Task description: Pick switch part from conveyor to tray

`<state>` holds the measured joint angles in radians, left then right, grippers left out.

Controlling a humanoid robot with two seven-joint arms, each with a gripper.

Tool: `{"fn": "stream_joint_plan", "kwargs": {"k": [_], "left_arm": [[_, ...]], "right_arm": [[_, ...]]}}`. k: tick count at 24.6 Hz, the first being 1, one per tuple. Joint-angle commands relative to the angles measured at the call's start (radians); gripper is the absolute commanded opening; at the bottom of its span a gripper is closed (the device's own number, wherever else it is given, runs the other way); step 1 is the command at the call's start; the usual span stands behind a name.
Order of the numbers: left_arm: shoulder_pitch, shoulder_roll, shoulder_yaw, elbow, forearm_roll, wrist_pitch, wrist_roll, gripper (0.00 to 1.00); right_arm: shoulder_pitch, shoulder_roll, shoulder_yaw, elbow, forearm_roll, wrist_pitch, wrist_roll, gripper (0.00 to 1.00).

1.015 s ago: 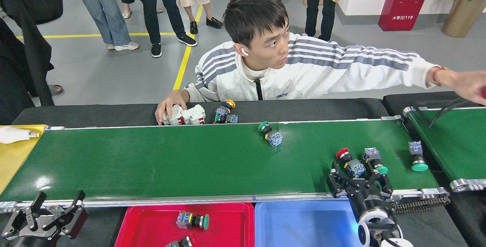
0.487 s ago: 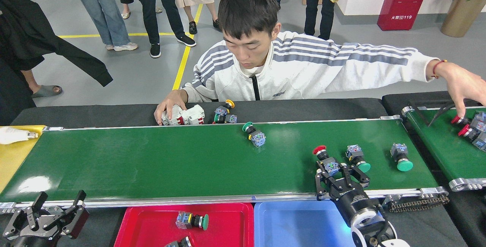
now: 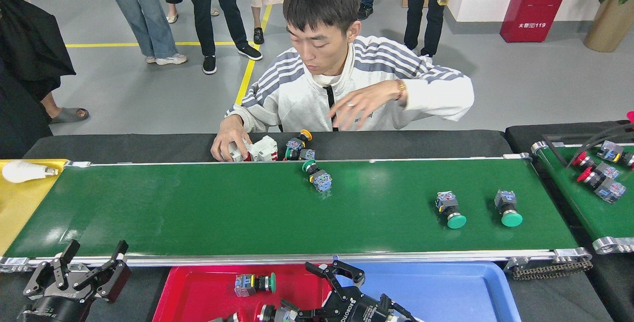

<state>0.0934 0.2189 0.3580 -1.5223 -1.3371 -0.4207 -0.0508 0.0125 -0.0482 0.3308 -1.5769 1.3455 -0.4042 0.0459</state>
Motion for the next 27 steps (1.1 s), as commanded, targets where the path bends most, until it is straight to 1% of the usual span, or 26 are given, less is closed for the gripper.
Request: {"fn": "stream_joint_plan", "kwargs": {"k": [1, 2, 3, 4, 5, 6, 8, 9, 10, 12, 14, 15, 16, 17, 19, 20, 21, 22, 24, 26, 27], "left_arm": [[-0.012, -0.003, -0.054, -0.038, -0.007, 0.011, -0.004, 1.0], [-0.015, -0.012, -0.097, -0.07, -0.008, 0.02, -0.017, 1.0], [-0.02, -0.026, -0.134, -0.098, -0.008, 0.037, -0.034, 1.0], [-0.035, -0.049, -0.2, -0.127, -0.014, 0.06, -0.063, 1.0], [-0.066, -0.061, -0.257, -0.128, -0.023, 0.073, -0.081, 1.0], [-0.106, -0.073, -0.31, -0.125, -0.043, 0.088, -0.092, 1.0], [-0.201, -0.128, -0.416, -0.071, -0.106, 0.161, -0.101, 1.0], [-0.242, -0.159, -0.464, -0.024, -0.145, 0.195, -0.103, 1.0], [-0.267, -0.177, -0.482, 0.007, -0.168, 0.206, -0.101, 1.0], [-0.325, -0.205, -0.49, 0.062, -0.188, 0.212, -0.103, 1.0], [-0.377, -0.208, -0.488, 0.129, -0.186, 0.212, -0.103, 1.0], [-0.403, -0.21, -0.488, 0.166, -0.185, 0.214, -0.103, 1.0], [-0.417, -0.211, -0.488, 0.188, -0.183, 0.212, -0.104, 1.0], [-0.431, -0.213, -0.49, 0.211, -0.182, 0.209, -0.104, 1.0], [-0.443, -0.225, -0.491, 0.248, -0.182, 0.208, -0.104, 1.0], [-0.451, -0.236, -0.493, 0.271, -0.182, 0.208, -0.104, 1.0], [-0.46, -0.243, -0.491, 0.287, -0.182, 0.208, -0.104, 1.0], [-0.475, -0.25, -0.491, 0.307, -0.182, 0.209, -0.104, 1.0], [-0.492, -0.256, -0.491, 0.337, -0.182, 0.211, -0.104, 1.0], [-0.515, -0.256, -0.49, 0.378, -0.182, 0.214, -0.104, 1.0], [-0.526, -0.256, -0.488, 0.395, -0.182, 0.215, -0.104, 1.0]], "right_arm": [[0.082, 0.016, -0.179, -0.035, -0.005, 0.054, -0.087, 1.0], [0.132, 0.037, -0.282, -0.052, -0.008, 0.067, -0.126, 1.0], [0.167, 0.059, -0.361, -0.057, -0.013, 0.074, -0.146, 1.0], [0.204, 0.082, -0.459, -0.057, -0.026, 0.074, -0.149, 1.0], [0.21, 0.093, -0.496, -0.057, -0.031, 0.077, -0.146, 1.0], [0.204, 0.099, -0.5, -0.055, -0.034, 0.087, -0.141, 1.0], [0.17, 0.102, -0.495, -0.054, -0.028, 0.14, -0.139, 1.0], [0.146, 0.103, -0.474, -0.051, -0.02, 0.169, -0.129, 1.0], [0.129, 0.102, -0.434, -0.045, -0.011, 0.191, -0.116, 1.0], [0.056, 0.102, -0.331, 0.0, 0.02, 0.277, -0.08, 1.0], [-0.032, 0.103, -0.222, 0.078, 0.049, 0.386, -0.061, 1.0], [-0.092, 0.099, -0.161, 0.129, 0.052, 0.442, -0.055, 1.0], [-0.132, 0.097, -0.124, 0.169, 0.052, 0.478, -0.049, 1.0], [-0.187, 0.097, -0.078, 0.233, 0.052, 0.53, -0.037, 1.0], [-0.256, 0.1, -0.026, 0.324, 0.05, 0.573, -0.017, 1.0], [-0.289, 0.106, -0.006, 0.367, 0.047, 0.587, -0.003, 0.99], [-0.304, 0.108, 0.004, 0.387, 0.046, 0.587, 0.003, 0.96], [-0.312, 0.108, 0.01, 0.396, 0.044, 0.585, 0.006, 0.9], [-0.313, 0.105, 0.017, 0.397, 0.044, 0.578, 0.009, 0.67], [-0.315, 0.097, 0.036, 0.399, 0.044, 0.565, 0.011, 0.21], [-0.316, 0.094, 0.04, 0.399, 0.044, 0.558, 0.009, 0.13]]}}
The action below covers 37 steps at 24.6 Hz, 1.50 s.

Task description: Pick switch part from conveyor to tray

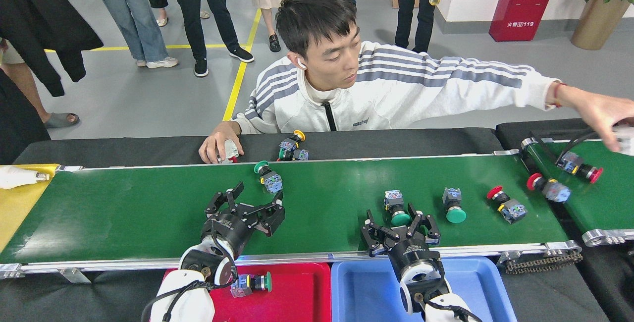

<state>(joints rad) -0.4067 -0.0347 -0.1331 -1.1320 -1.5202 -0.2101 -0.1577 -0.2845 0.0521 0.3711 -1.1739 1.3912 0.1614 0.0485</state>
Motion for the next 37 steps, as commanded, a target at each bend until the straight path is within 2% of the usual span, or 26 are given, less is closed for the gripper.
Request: {"fn": "stream_joint_plan", "kwargs": {"k": [1, 2, 6, 7, 9, 10, 11, 12, 14, 17, 18, 20, 21, 23, 24, 26, 27, 29, 31, 34, 37], "left_arm": [[-0.038, -0.002, 0.006, 0.024, 0.002, 0.008, 0.004, 1.0], [-0.047, -0.001, 0.012, 0.044, 0.002, 0.012, 0.004, 1.0], [-0.095, 0.004, 0.058, 0.141, 0.002, 0.023, 0.009, 1.0], [-0.101, 0.006, 0.07, 0.158, 0.002, 0.023, 0.01, 1.0], [-0.118, 0.009, 0.093, 0.192, 0.002, 0.024, 0.012, 1.0], [-0.13, 0.012, 0.099, 0.213, 0.0, 0.026, 0.013, 1.0], [-0.145, 0.015, 0.099, 0.238, 0.0, 0.044, 0.015, 1.0], [-0.162, 0.018, 0.098, 0.27, 0.0, 0.067, 0.017, 1.0], [-0.195, 0.029, 0.098, 0.328, 0.0, 0.107, 0.021, 1.0], [-0.241, 0.035, 0.098, 0.403, 0.002, 0.136, 0.056, 1.0], [-0.245, 0.038, 0.098, 0.417, 0.002, 0.152, 0.064, 0.99], [-0.247, 0.038, 0.096, 0.437, 0.002, 0.202, 0.078, 0.94], [-0.247, 0.042, 0.096, 0.455, 0.0, 0.241, 0.086, 0.83], [-0.247, 0.055, 0.098, 0.489, 0.005, 0.258, 0.113, 0.65], [-0.245, 0.064, 0.099, 0.502, 0.011, 0.255, 0.139, 0.51], [-0.236, 0.073, 0.099, 0.502, 0.058, 0.238, 0.201, 0.22], [-0.231, 0.075, 0.098, 0.502, 0.086, 0.218, 0.217, 0.17], [-0.202, 0.084, 0.096, 0.485, 0.15, 0.117, 0.233, 0.08], [-0.158, 0.085, 0.09, 0.416, 0.153, 0.04, 0.233, 0.04], [-0.014, 0.095, 0.067, 0.196, 0.149, -0.136, 0.222, 0.02], [0.178, 0.211, 0.023, -0.127, 0.147, -0.44, 0.184, 0.08]], "right_arm": [[-0.018, -0.006, 0.002, -0.007, -0.001, -0.023, 0.007, 0.06], [-0.016, -0.006, 0.002, -0.013, -0.001, -0.039, 0.005, 0.02], [0.022, -0.008, 0.071, -0.086, 0.002, -0.069, -0.004, 0.02], [0.041, -0.012, 0.106, -0.125, 0.002, -0.072, -0.009, 0.02], [0.11, -0.041, 0.197, -0.271, 0.002, -0.131, -0.012, 0.03], [0.16, -0.067, 0.241, -0.354, 0.002, -0.191, -0.012, 0.22], [0.188, -0.078, 0.275, -0.395, 0.008, -0.229, -0.012, 0.71], [0.203, -0.075, 0.307, -0.405, 0.009, -0.26, -0.012, 1.0], [0.2, -0.066, 0.345, -0.402, 0.009, -0.283, -0.012, 1.0], [0.199, -0.061, 0.335, -0.403, 0.003, -0.281, -0.009, 1.0], [0.199, -0.066, 0.315, -0.408, -0.001, -0.281, -0.01, 1.0], [0.206, -0.09, 0.2, -0.412, -0.006, -0.281, -0.016, 1.0], [0.222, -0.101, 0.079, -0.411, -0.015, -0.281, -0.035, 1.0], [0.285, -0.101, -0.075, -0.405, -0.052, -0.283, -0.072, 1.0], [0.327, -0.103, -0.144, -0.405, -0.073, -0.286, -0.085, 1.0], [0.373, -0.104, -0.248, -0.406, -0.107, -0.286, -0.09, 1.0], [0.377, -0.103, -0.271, -0.405, -0.11, -0.286, -0.088, 1.0], [0.369, -0.101, -0.304, -0.394, -0.113, -0.28, -0.088, 1.0], [0.349, -0.098, -0.305, -0.371, -0.11, -0.267, -0.087, 1.0], [0.303, -0.11, -0.296, -0.34, -0.098, -0.172, -0.079, 1.0], [0.277, -0.113, -0.287, -0.308, -0.083, -0.138, -0.067, 1.0]]}}
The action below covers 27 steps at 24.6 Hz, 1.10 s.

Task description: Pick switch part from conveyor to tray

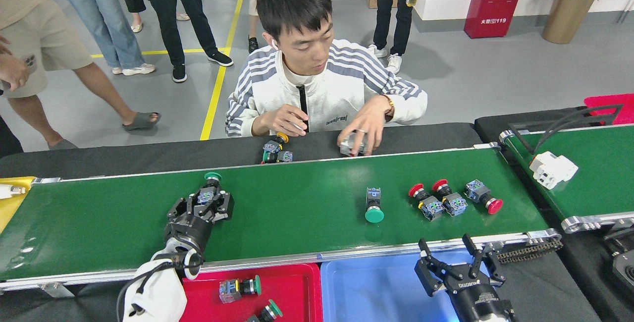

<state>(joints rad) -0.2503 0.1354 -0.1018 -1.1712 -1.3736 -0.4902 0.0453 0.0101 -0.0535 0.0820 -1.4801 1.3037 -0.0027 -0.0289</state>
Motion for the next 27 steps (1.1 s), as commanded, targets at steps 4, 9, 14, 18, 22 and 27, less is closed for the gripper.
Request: {"fn": "stream_joint_plan", "kwargs": {"k": [4, 9, 14, 18, 22, 27], "left_arm": [[0.27, 0.133, 0.013, -0.398, 0.004, -0.295, -0.079, 1.0], [0.313, 0.127, 0.03, -0.406, 0.005, -0.278, -0.076, 1.0], [0.316, 0.116, 0.099, -0.407, 0.007, 0.159, -0.07, 1.0], [0.33, 0.112, 0.195, -0.406, 0.013, 0.205, -0.07, 1.0], [0.338, 0.102, 0.195, -0.419, 0.01, 0.205, -0.07, 1.0], [0.324, 0.099, 0.203, -0.455, 0.008, 0.205, -0.07, 1.0]], "right_arm": [[-0.076, -0.006, 0.012, 0.053, 0.025, 0.033, 0.049, 1.0], [-0.133, -0.009, 0.012, 0.11, 0.025, 0.032, 0.06, 1.0], [-0.18, -0.003, 0.07, 0.162, 0.023, 0.032, 0.063, 1.0], [-0.232, 0.015, 0.114, 0.23, 0.023, 0.036, 0.063, 1.0], [-0.254, 0.009, 0.12, 0.254, 0.025, 0.03, 0.064, 0.26], [-0.254, 0.006, 0.136, 0.238, 0.019, 0.017, 0.069, 0.02]]}}
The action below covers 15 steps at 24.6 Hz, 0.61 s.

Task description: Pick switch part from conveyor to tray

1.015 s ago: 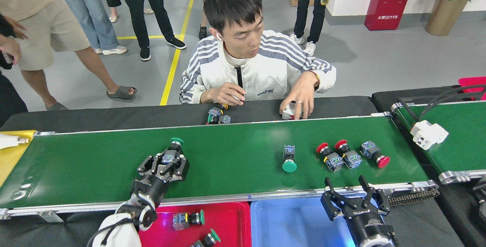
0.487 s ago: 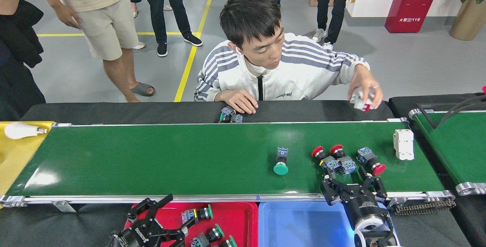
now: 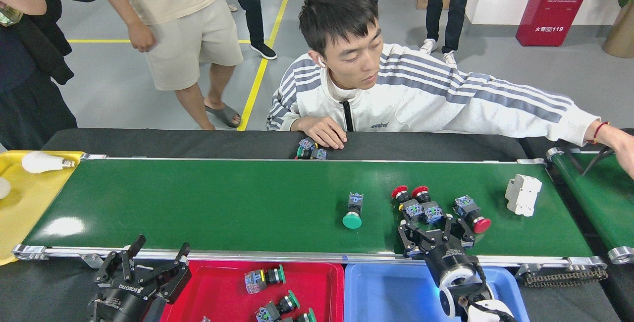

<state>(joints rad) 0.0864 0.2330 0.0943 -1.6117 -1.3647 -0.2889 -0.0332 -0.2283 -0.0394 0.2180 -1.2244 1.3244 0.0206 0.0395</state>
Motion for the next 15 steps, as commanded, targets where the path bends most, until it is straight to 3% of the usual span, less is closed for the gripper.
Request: {"fn": "stream_joint_plan", "kwargs": {"k": [1, 5, 6, 7, 8, 9, 11, 15], "left_arm": [[-0.013, 0.002, 0.005, -0.014, -0.002, 0.004, 0.009, 1.0], [-0.01, 0.009, -0.002, -0.013, -0.007, -0.03, 0.006, 1.0], [-0.01, 0.005, -0.002, -0.013, -0.007, -0.047, 0.006, 1.0], [-0.01, 0.002, -0.002, -0.014, -0.007, -0.065, 0.006, 1.0], [-0.008, 0.0, -0.004, -0.013, -0.007, -0.073, 0.004, 1.0], [-0.008, -0.001, -0.008, -0.013, -0.008, -0.078, 0.003, 1.0], [-0.014, -0.001, -0.044, -0.008, -0.008, -0.076, -0.001, 1.0], [-0.034, -0.021, -0.136, -0.008, -0.06, -0.07, -0.002, 1.0]], "right_arm": [[-0.011, -0.01, 0.006, -0.032, -0.004, -0.016, -0.003, 0.02], [0.076, -0.008, 0.072, -0.25, -0.004, -0.162, -0.003, 0.03], [0.11, -0.008, 0.087, -0.313, -0.004, -0.209, -0.003, 0.07], [0.156, -0.008, 0.115, -0.376, 0.001, -0.269, 0.0, 0.28], [0.193, -0.005, 0.153, -0.414, 0.004, -0.323, 0.002, 0.78], [0.213, -0.005, 0.214, -0.419, 0.004, -0.381, 0.003, 1.0], [0.213, -0.004, 0.264, -0.405, 0.004, -0.403, 0.007, 1.0], [0.204, -0.007, 0.227, -0.409, -0.011, -0.4, 0.007, 1.0]]}}
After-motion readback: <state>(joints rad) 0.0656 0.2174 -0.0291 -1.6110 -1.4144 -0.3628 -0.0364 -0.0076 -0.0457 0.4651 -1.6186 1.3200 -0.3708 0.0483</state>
